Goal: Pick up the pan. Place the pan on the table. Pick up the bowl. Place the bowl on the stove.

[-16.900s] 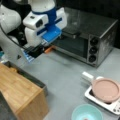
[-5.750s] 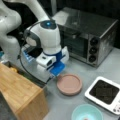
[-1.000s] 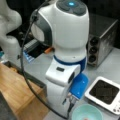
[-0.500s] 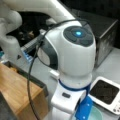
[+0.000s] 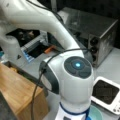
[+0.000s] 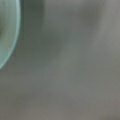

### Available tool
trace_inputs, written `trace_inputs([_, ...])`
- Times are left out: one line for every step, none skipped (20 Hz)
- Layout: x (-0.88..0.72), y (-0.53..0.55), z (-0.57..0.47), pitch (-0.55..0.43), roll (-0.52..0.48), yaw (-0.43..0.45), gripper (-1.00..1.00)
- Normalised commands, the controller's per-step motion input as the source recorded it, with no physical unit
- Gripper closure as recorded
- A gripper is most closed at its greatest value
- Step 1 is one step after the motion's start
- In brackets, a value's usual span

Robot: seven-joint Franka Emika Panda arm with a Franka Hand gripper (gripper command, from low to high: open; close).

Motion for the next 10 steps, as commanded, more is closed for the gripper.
trace_inputs([0.03, -0.06, -0.21, -0.112, 0.196, -0.042, -1.0])
trace_inputs([0.01, -0.04, -0.23, -0.123, 0.189, -0.054, -1.0])
trace_inputs([0.0, -0.03, -0.22, -0.126, 0.188, -0.058, -1.0])
trace_inputs([-0.02, -0.01, -0.23, -0.136, 0.179, -0.065, -1.0])
trace_inputs([-0.03, 0.01, -0.25, -0.145, 0.161, -0.075, -1.0])
trace_inputs([-0.03, 0.03, -0.29, -0.16, 0.144, -0.086, -1.0])
trace_inputs([-0.04, 0.06, -0.31, -0.177, 0.139, -0.094, -1.0])
trace_inputs([-0.04, 0.07, -0.27, -0.182, 0.137, -0.097, -1.0])
trace_inputs([-0.05, 0.09, -0.28, -0.201, 0.138, -0.105, -1.0])
trace_inputs([-0.05, 0.1, -0.27, -0.21, 0.139, -0.111, -1.0])
